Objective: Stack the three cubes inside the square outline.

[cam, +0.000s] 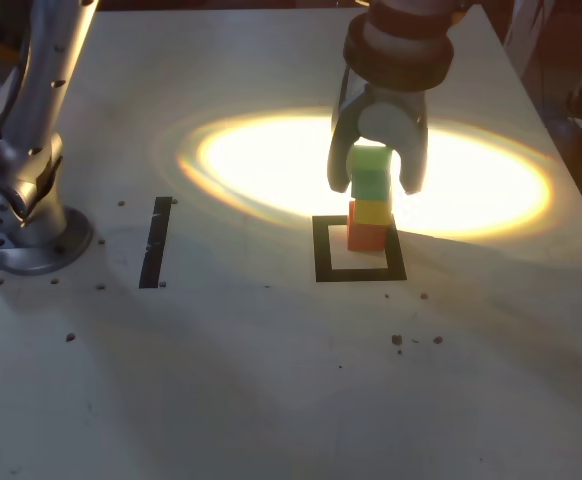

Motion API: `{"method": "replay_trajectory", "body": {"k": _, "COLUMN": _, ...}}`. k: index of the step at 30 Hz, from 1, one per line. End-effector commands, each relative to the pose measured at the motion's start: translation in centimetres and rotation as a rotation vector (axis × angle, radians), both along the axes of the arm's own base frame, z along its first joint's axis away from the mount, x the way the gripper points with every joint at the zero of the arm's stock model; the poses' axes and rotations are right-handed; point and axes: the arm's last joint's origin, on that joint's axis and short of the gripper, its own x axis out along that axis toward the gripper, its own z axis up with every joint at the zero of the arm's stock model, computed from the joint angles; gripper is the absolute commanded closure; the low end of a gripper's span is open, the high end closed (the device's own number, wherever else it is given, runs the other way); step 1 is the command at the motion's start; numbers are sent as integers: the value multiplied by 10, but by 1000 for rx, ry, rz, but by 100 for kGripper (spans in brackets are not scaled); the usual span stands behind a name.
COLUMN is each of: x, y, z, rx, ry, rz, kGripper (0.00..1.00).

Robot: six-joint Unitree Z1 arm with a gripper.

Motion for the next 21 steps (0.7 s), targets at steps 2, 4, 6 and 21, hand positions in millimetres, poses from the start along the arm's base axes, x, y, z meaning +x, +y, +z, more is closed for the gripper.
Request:
{"method": "replay_trajectory", "body": {"k": 2, "x": 1, "y": 1, "z": -2, "rx": 0, "ry": 3, "rz": 0, "kGripper": 13}}
{"method": "replay_trajectory", "body": {"k": 4, "x": 1, "y": 1, "z": 0, "rx": 1, "ry": -2, "rz": 0, "kGripper": 7}}
{"method": "replay_trajectory", "body": {"k": 6, "x": -1, "y": 2, "z": 4, "rx": 4, "ry": -13, "rz": 0, "kGripper": 2}}
{"method": "replay_trajectory", "body": {"k": 21, "x": -83, "y": 10, "z": 98, "rx": 11, "ry": -200, "rz": -6, "kGripper": 1}}
